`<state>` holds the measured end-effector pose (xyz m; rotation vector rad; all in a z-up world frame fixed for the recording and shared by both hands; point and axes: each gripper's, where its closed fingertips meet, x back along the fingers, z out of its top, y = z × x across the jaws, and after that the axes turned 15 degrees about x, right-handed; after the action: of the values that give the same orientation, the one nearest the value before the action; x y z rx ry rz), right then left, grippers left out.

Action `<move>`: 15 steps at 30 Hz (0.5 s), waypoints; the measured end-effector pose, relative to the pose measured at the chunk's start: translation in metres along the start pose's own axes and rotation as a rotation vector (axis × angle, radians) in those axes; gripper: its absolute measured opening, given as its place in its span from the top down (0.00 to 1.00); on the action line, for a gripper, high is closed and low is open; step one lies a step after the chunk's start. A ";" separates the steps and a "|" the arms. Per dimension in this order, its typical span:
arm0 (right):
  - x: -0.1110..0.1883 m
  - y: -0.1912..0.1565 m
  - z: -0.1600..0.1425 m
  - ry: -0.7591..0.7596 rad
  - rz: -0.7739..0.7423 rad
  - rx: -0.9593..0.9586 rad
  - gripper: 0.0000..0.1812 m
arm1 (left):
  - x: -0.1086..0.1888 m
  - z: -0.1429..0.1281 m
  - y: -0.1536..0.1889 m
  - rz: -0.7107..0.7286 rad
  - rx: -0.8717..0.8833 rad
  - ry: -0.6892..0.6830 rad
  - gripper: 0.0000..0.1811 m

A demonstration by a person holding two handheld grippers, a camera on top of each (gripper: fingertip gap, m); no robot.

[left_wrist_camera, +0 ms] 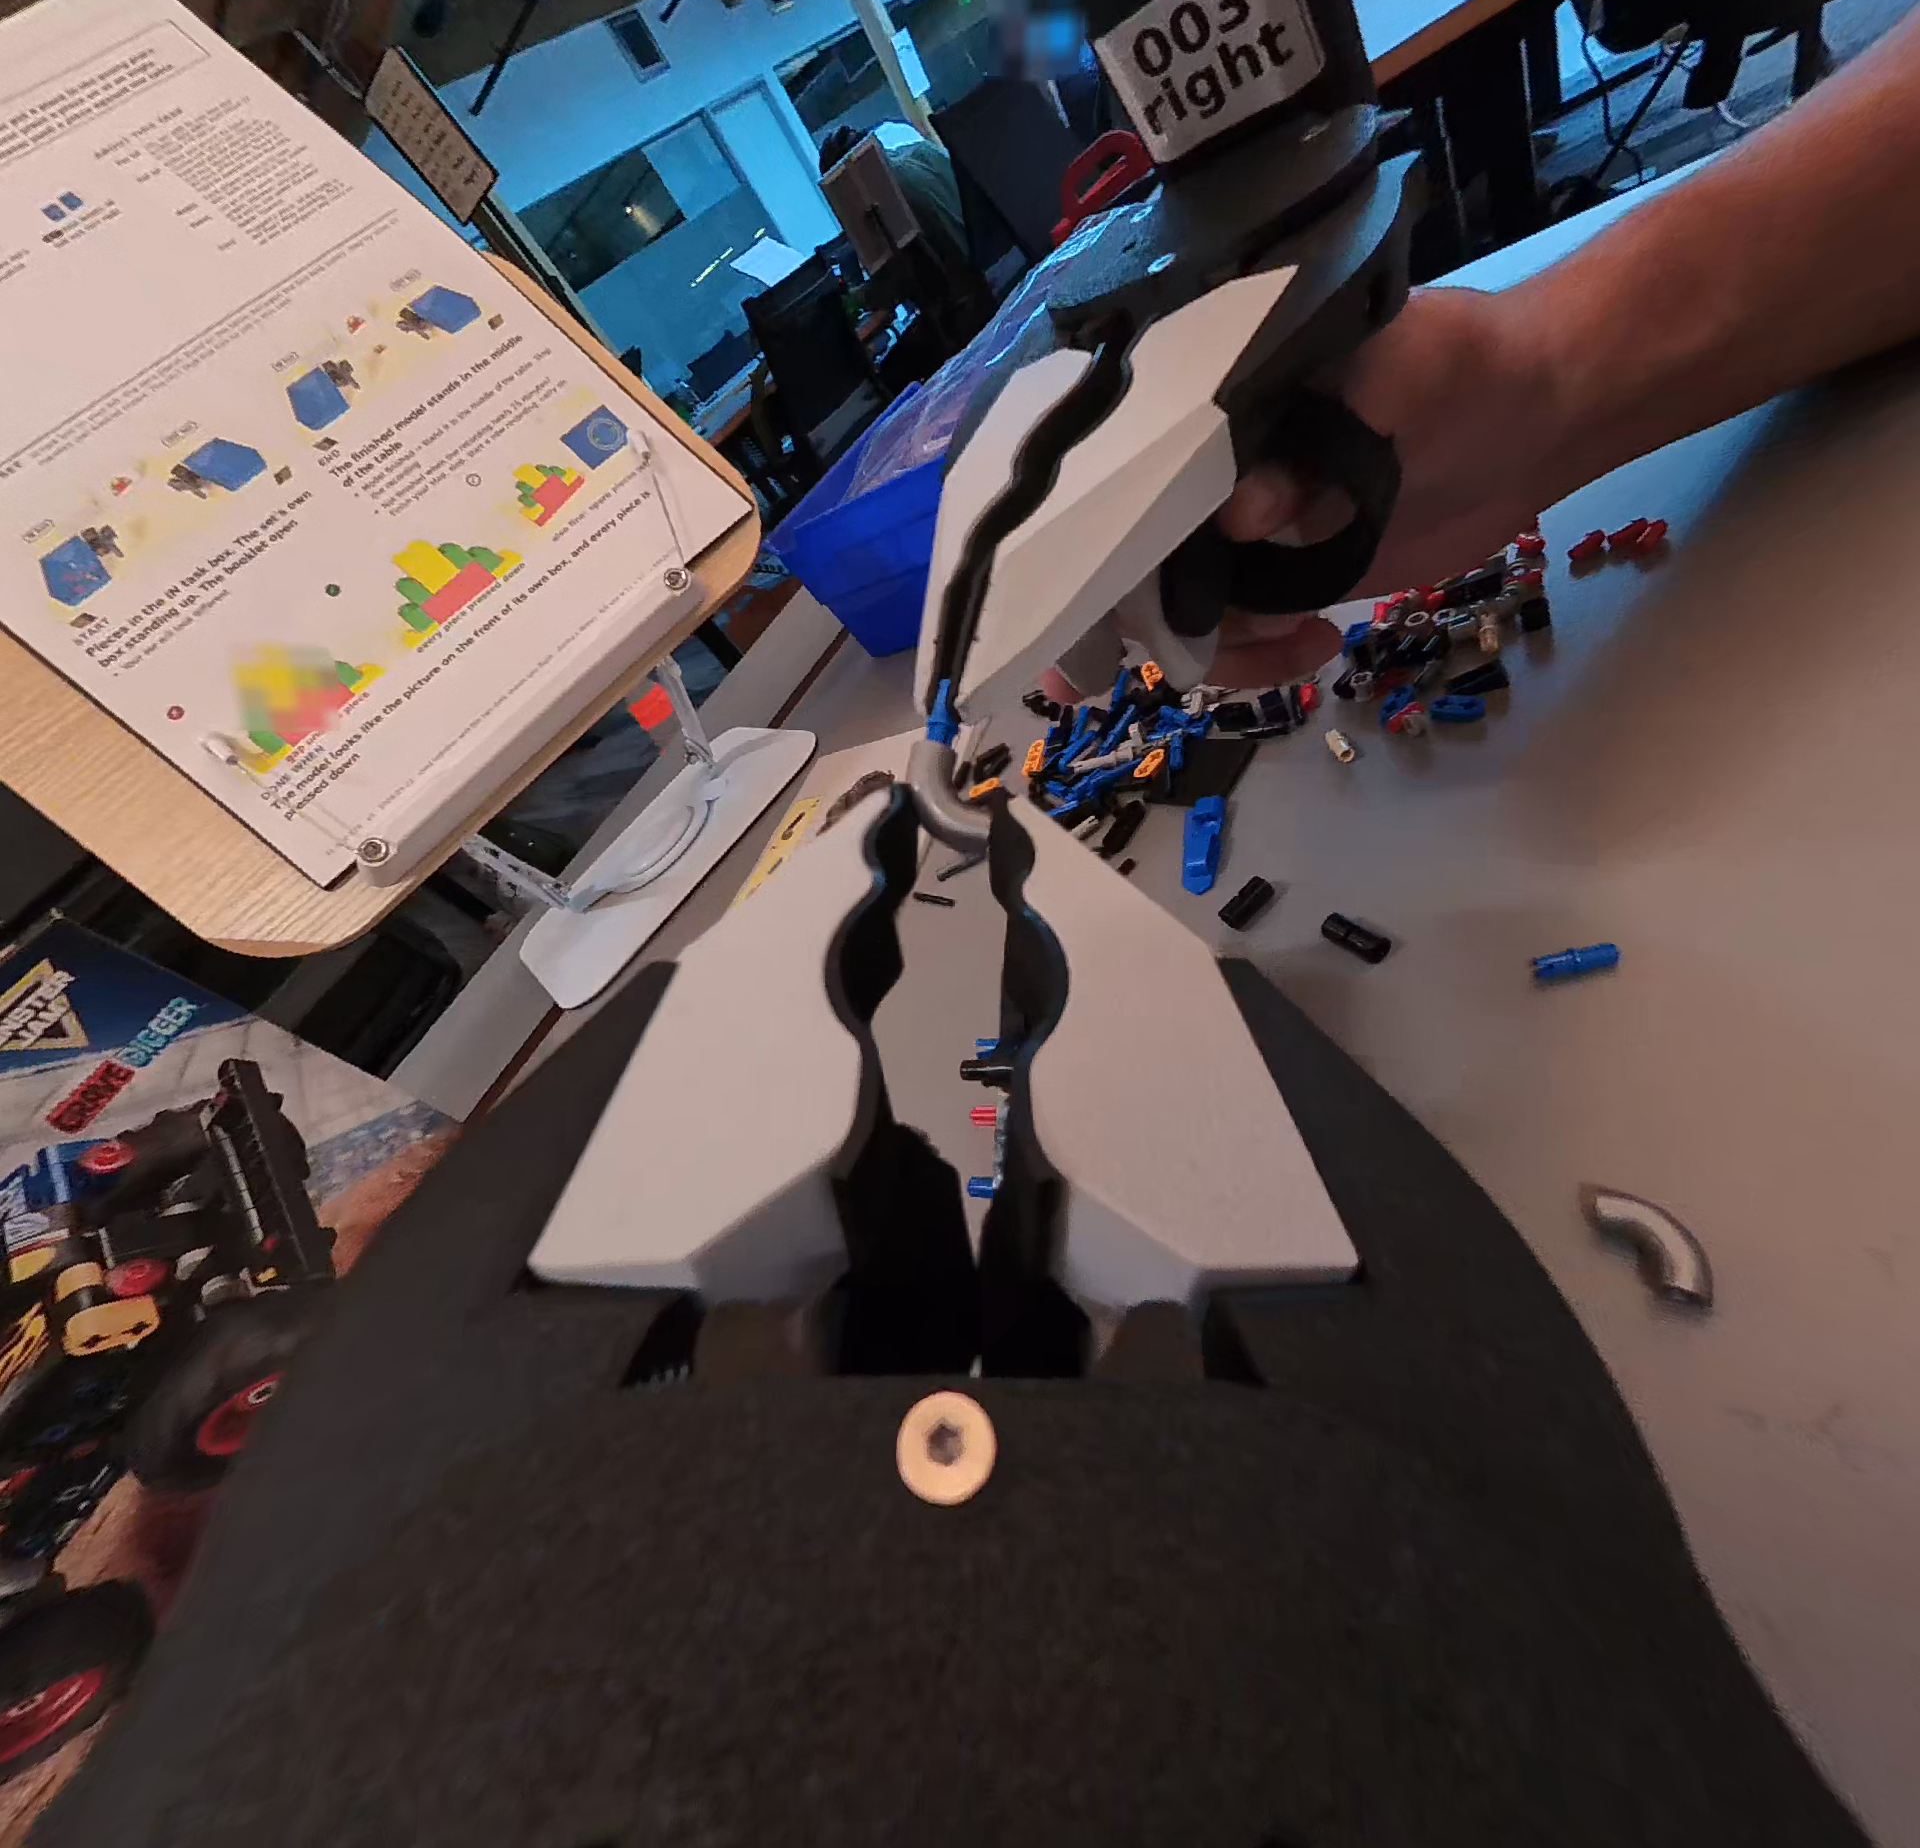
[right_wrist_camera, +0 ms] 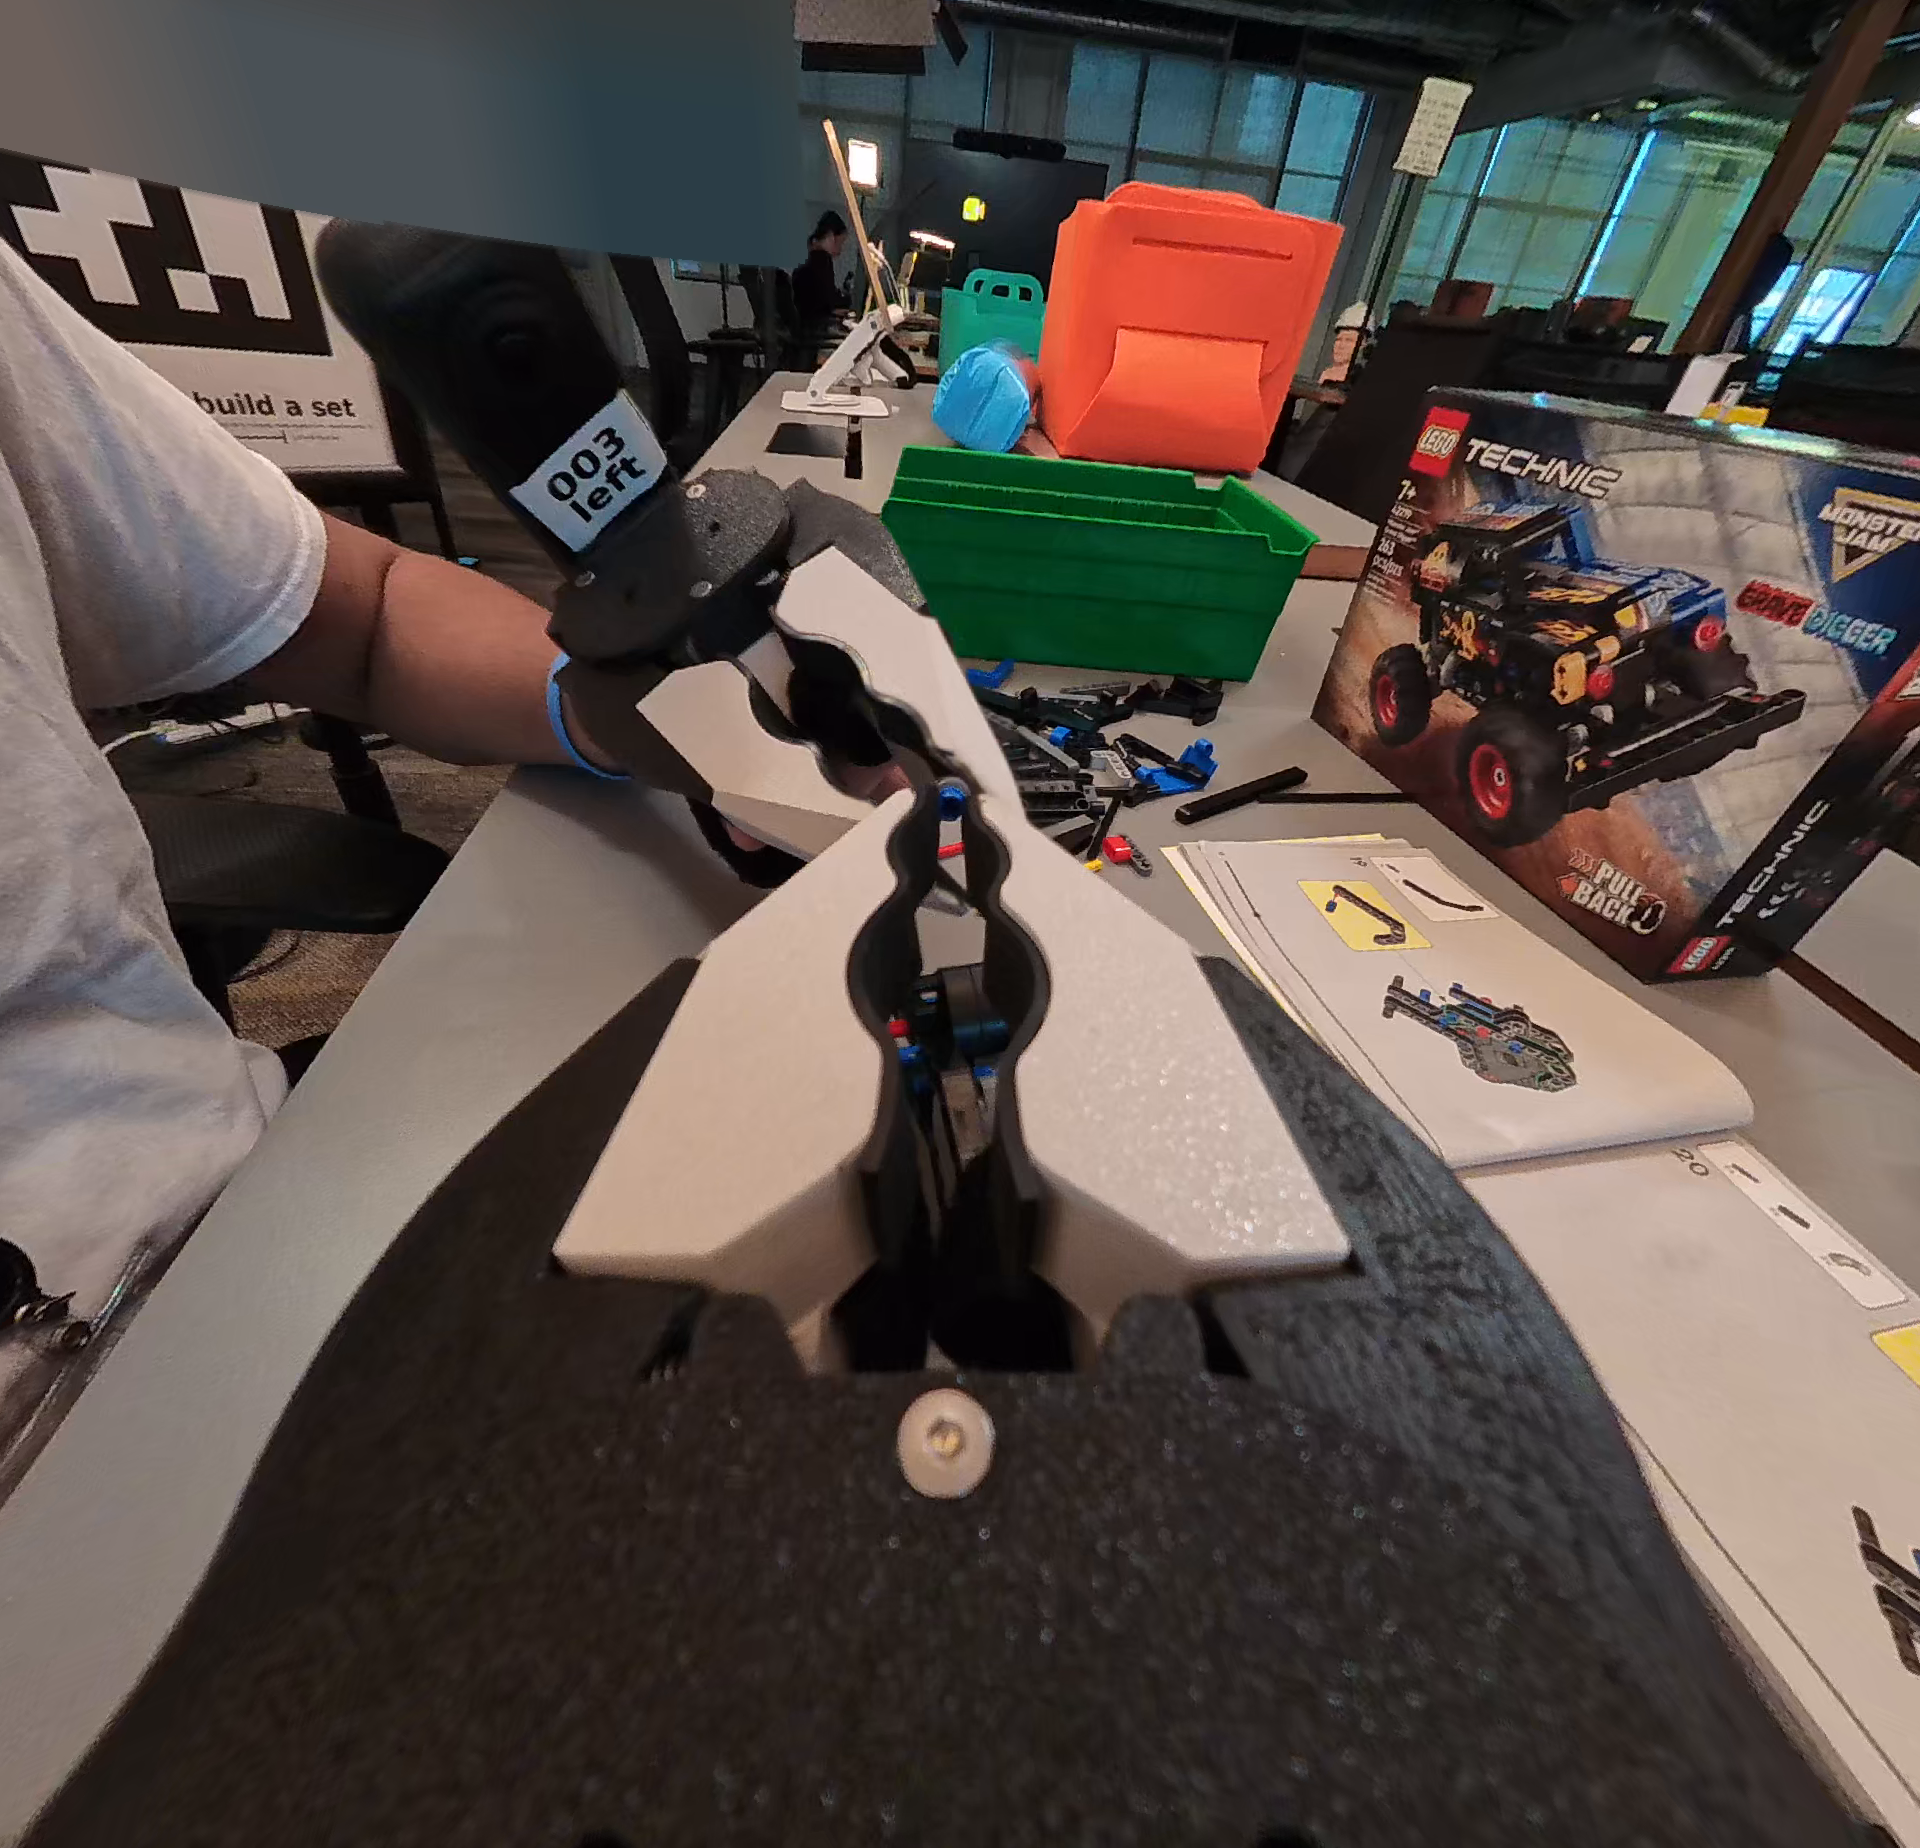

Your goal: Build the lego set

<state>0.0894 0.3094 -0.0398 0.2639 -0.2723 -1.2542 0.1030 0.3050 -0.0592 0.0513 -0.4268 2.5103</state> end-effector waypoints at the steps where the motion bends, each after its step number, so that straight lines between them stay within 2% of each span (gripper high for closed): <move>1: 0.000 0.000 -0.001 -0.004 0.004 -0.006 0.98 | 0.000 0.000 0.000 0.007 -0.012 -0.002 0.94; 5: -0.002 0.000 -0.006 -0.039 -0.009 0.026 0.98 | -0.001 -0.006 -0.002 0.046 -0.078 -0.031 0.94; 10: -0.005 -0.001 -0.012 -0.088 -0.023 0.049 0.98 | -0.004 -0.016 -0.004 0.063 -0.065 -0.078 0.94; 15: -0.004 0.001 -0.014 -0.127 -0.024 0.036 0.98 | -0.003 -0.013 -0.007 0.112 -0.096 -0.069 0.95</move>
<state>0.0940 0.3138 -0.0533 0.2195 -0.4022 -1.2927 0.1102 0.3125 -0.0700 0.0789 -0.5923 2.5997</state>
